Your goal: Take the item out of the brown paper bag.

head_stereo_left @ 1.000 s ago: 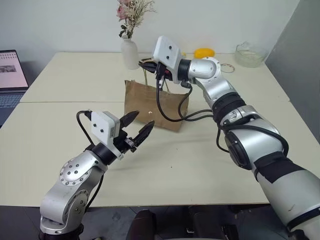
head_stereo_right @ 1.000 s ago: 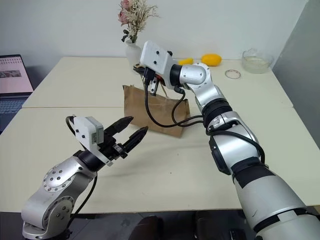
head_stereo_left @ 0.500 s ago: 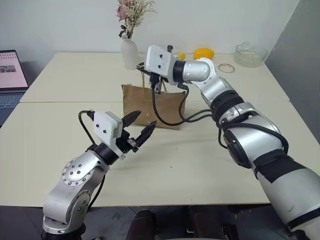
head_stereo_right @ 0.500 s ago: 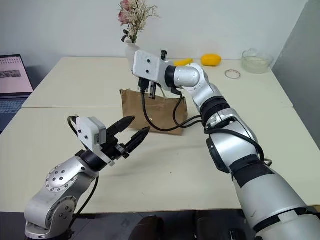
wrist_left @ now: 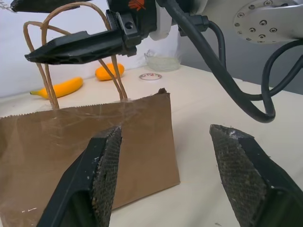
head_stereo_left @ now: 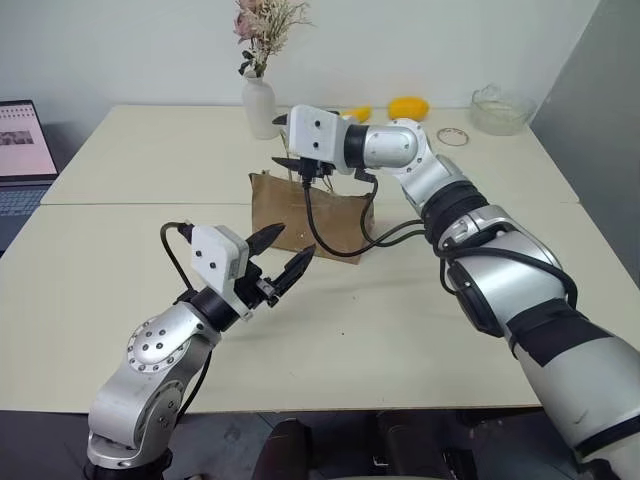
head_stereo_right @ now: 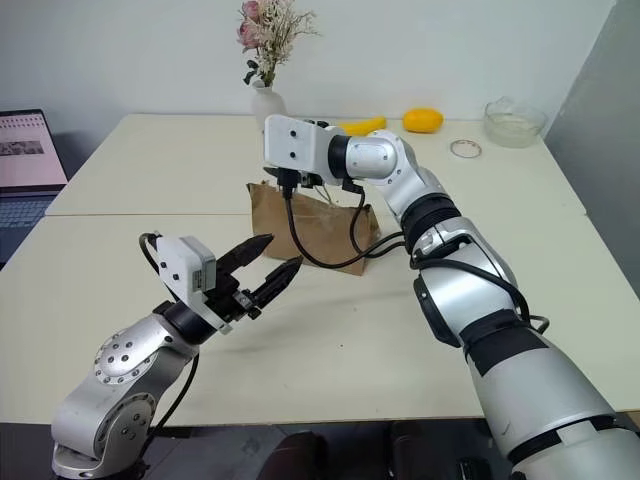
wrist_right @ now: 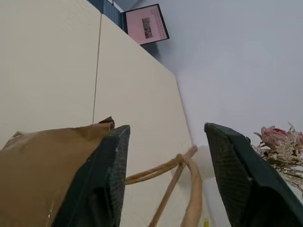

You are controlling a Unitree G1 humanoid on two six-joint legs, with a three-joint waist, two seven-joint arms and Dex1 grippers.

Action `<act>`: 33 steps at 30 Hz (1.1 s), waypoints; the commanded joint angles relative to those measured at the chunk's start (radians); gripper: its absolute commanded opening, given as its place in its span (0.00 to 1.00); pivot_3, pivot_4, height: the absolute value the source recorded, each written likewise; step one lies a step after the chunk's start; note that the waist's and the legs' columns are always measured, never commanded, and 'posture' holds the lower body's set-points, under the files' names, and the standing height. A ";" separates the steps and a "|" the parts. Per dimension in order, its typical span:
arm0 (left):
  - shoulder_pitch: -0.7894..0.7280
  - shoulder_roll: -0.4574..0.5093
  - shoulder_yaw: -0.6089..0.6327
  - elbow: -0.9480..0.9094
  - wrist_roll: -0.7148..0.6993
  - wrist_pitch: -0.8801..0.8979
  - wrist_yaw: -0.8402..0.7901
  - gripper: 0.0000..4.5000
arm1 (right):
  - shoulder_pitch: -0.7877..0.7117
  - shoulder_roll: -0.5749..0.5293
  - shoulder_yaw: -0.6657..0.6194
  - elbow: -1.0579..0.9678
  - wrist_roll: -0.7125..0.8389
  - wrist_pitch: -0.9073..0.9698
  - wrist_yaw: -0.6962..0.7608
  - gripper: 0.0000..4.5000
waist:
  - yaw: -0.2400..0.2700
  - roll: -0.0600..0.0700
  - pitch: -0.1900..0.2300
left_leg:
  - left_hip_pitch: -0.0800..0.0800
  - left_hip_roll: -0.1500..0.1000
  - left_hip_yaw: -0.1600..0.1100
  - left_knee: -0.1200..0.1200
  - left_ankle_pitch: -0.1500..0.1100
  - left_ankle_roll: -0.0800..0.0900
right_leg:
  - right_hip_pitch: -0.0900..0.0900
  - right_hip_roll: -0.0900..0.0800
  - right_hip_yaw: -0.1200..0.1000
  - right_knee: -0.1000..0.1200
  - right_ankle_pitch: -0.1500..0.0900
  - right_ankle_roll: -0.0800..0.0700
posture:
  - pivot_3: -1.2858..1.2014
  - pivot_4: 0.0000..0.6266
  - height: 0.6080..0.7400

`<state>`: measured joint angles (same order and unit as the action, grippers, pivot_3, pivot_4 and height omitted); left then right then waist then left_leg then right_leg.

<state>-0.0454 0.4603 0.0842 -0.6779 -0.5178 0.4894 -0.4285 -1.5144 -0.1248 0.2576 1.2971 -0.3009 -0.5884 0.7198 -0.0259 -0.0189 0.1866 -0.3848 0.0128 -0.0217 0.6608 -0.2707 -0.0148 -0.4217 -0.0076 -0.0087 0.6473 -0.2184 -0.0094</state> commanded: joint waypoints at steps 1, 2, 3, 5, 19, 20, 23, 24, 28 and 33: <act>0.006 0.036 0.038 -0.048 -0.033 0.008 -0.028 0.69 | 0.016 -0.062 -0.056 -0.084 0.070 0.018 0.086 0.53 | 0.000 0.000 0.000 | 0.000 0.000 0.000 0.000 0.000 0.000 | 0.000 0.000 0.000 0.000 0.000 0.000 | 0.52 0.24 1.00; 0.008 0.053 0.057 -0.050 -0.048 0.016 -0.038 0.69 | 0.036 -0.083 -0.076 -0.119 0.103 0.036 0.128 0.53 | 0.000 0.000 0.000 | 0.000 0.000 0.000 0.000 0.000 0.000 | 0.000 0.000 0.000 0.000 0.000 0.000 | 0.52 0.24 1.00; 0.010 0.064 0.069 -0.051 -0.057 0.020 -0.044 0.69 | 0.052 -0.096 -0.088 -0.147 0.123 0.050 0.155 0.53 | 0.000 0.000 0.000 | 0.000 0.000 0.000 0.000 0.000 0.000 | 0.000 0.000 0.000 0.000 0.000 0.000 | 0.52 0.24 1.00; 0.017 0.104 0.100 -0.044 -0.079 0.031 -0.075 0.69 | 0.126 -0.130 -0.115 -0.271 0.189 0.110 0.232 0.53 | 0.000 0.000 0.000 | 0.000 0.000 0.000 0.000 0.000 0.000 | 0.000 0.000 0.000 0.000 0.000 0.000 | 0.52 0.24 1.00; 0.057 0.248 0.164 0.057 -0.106 0.050 -0.218 0.69 | 0.861 -0.360 -0.153 -1.409 0.482 0.834 0.284 0.53 | 0.005 -0.001 -0.001 | 0.003 0.000 -0.002 -0.001 0.000 0.000 | 0.002 -0.001 -0.002 0.001 -0.004 0.004 | 0.52 0.24 1.00; 0.049 0.252 0.171 0.069 -0.108 0.048 -0.218 0.69 | 0.886 -0.364 -0.146 -1.431 0.473 0.843 0.272 0.53 | 0.002 -0.001 -0.001 | 0.003 0.000 -0.002 -0.001 0.000 0.000 | 0.002 -0.001 -0.002 0.001 -0.004 0.004 | 0.52 0.24 1.00; 0.028 0.285 0.191 0.078 -0.127 0.058 -0.257 0.69 | 0.980 -0.340 -0.115 -1.512 0.489 0.940 0.226 0.53 | -0.003 -0.001 0.000 | 0.003 0.000 0.000 0.000 0.000 0.000 | 0.001 0.000 -0.001 0.002 -0.003 0.002 | 0.52 0.24 1.00; 0.027 0.294 0.196 0.078 -0.128 0.061 -0.265 0.69 | 1.015 -0.320 -0.095 -1.540 0.495 0.969 0.206 0.53 | -0.003 -0.001 -0.001 | 0.003 0.000 -0.001 0.001 0.000 0.000 | 0.001 0.001 -0.001 0.002 -0.003 0.002 | 0.52 0.24 1.00; 0.059 0.333 0.219 0.082 -0.130 0.065 -0.312 0.69 | 1.093 -0.241 -0.032 -1.580 0.496 1.076 0.121 0.53 | -0.003 -0.001 -0.001 | 0.003 0.002 -0.001 0.000 0.000 0.000 | 0.001 0.003 -0.001 0.002 -0.003 0.003 | 0.52 0.24 1.00; 0.116 0.399 0.267 0.070 -0.160 0.082 -0.403 0.69 | 1.098 -0.171 0.039 -1.526 0.470 1.145 0.047 0.53 | -0.003 -0.001 -0.001 | 0.002 0.002 -0.001 0.000 0.000 0.000 | 0.000 0.003 -0.001 0.001 -0.004 0.002 | 0.52 0.24 1.00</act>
<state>0.0669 0.8369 0.3052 -0.5852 -0.6583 0.5701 -0.7993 -0.4007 -0.3099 0.2817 -0.2283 0.1758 0.5428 0.7892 -0.0289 -0.0203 0.1860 -0.3823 0.0145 -0.0226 0.6609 -0.2707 -0.0150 -0.4214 -0.0050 -0.0098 0.6486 -0.2222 -0.0075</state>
